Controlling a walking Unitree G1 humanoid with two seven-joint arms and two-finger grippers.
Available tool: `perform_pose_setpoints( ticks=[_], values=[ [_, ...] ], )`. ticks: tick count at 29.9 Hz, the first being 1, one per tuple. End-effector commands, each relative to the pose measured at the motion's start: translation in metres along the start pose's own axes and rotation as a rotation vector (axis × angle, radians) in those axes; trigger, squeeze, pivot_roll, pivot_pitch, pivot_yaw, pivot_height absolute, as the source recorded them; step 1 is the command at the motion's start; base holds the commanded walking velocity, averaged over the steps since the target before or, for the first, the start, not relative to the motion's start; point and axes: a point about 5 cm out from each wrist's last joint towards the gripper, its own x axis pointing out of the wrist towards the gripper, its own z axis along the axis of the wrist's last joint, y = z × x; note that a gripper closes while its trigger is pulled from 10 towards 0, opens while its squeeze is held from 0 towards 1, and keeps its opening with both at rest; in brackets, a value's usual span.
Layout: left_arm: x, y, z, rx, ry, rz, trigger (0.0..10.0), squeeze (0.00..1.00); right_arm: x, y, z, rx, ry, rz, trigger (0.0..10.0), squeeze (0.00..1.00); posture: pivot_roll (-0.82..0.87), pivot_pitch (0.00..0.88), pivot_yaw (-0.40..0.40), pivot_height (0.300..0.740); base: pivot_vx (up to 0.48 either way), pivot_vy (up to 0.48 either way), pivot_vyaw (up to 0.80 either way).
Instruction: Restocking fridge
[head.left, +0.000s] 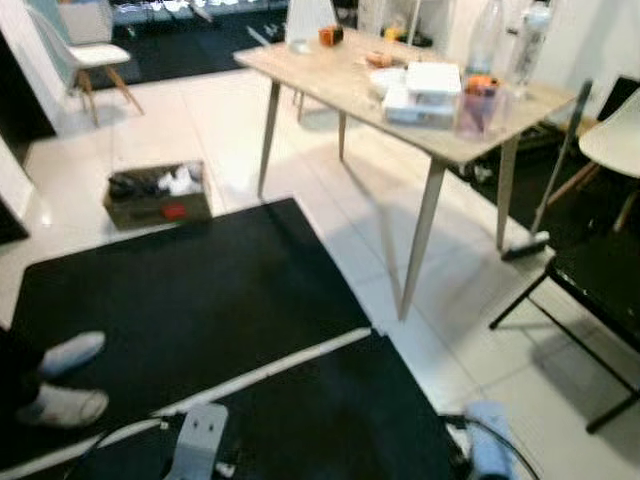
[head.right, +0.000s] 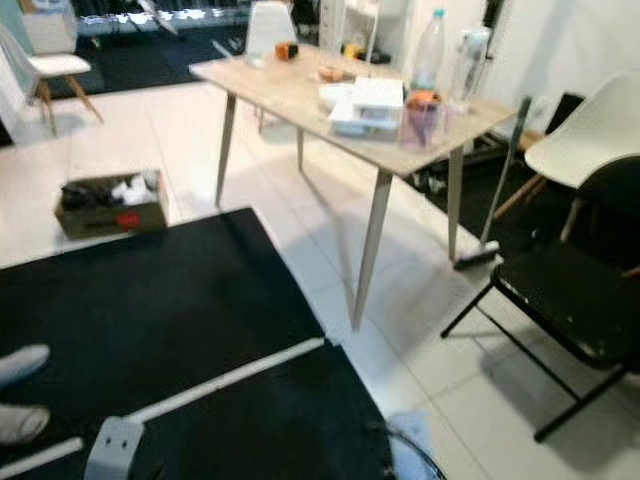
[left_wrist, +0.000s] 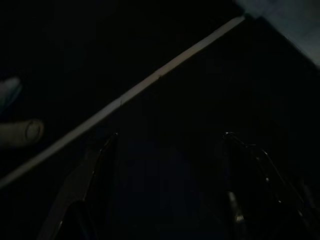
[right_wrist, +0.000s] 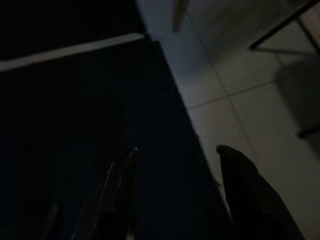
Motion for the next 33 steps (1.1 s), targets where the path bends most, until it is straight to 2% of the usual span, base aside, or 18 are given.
perform_pose_setpoints(
  ticks=[1, 9, 14, 19, 21, 22, 25, 29, 33],
  values=[
    [-0.004, -0.001, -0.01, 0.005, 0.036, -0.004, 10.0, 0.0, -0.002, -0.008, -0.004, -0.008, 0.017, -0.022, 10.0, 0.0, -0.08, 0.112, 0.034, 0.736, 0.394, 0.0, 0.0],
    [-0.003, 0.001, -0.008, 0.008, 0.027, 0.002, 10.0, 0.0, 0.0, -0.007, -0.002, -0.009, 0.014, -0.018, 10.0, 0.0, -0.07, 0.095, 0.034, 0.736, 0.395, 0.0, 0.0],
    [0.001, 0.001, -0.002, -0.002, 0.008, 0.007, 10.0, 0.0, 0.004, -0.006, 0.008, 0.001, -0.027, -0.018, 10.0, 0.0, -0.07, 0.083, 0.036, 0.736, 0.392, 0.0, 0.0],
    [0.005, -0.002, 0.014, -0.028, -0.046, 0.007, 10.0, 0.0, 0.006, -0.002, 0.029, -0.001, -0.124, -0.004, 10.0, 0.0, -0.07, 0.076, 0.031, 0.736, 0.385, 0.0, 0.0],
    [0.009, -0.004, 0.025, -0.044, -0.083, 0.004, 10.0, 0.0, 0.007, 0.004, 0.045, -0.009, -0.204, 0.024, 10.0, 0.0, -0.07, 0.074, 0.03, 0.736, 0.384, 0.0, 0.0],
    [0.009, -0.004, 0.025, -0.044, -0.083, 0.004, 10.0, 0.0, 0.007, 0.004, 0.045, -0.009, -0.204, 0.024, 10.0, 0.0, -0.07, 0.074, 0.03, 0.736, 0.386, 0.0, 0.0],
    [0.013, -0.007, 0.04, -0.056, -0.135, 0.01, 10.0, 0.0, 0.007, 0.01, 0.069, -0.006, -0.312, 0.051, 10.0, 0.0, -0.07, 0.07, 0.022, 0.736, 0.381, 0.0, 0.0],
    [0.018, -0.005, 0.055, -0.063, -0.184, 0.011, 10.0, 0.0, 0.008, 0.013, 0.086, -0.012, -0.368, 0.067, 10.0, 0.0, -0.07, 0.065, 0.016, 0.736, 0.38, 0.0, 0.0],
    [0.018, -0.004, 0.056, -0.061, -0.185, 0.011, 10.0, 0.0, 0.008, 0.014, 0.087, -0.015, -0.368, 0.069, 10.0, 0.0, -0.07, 0.062, 0.018, 0.736, 0.375, 0.0, 0.0]
  ],
)
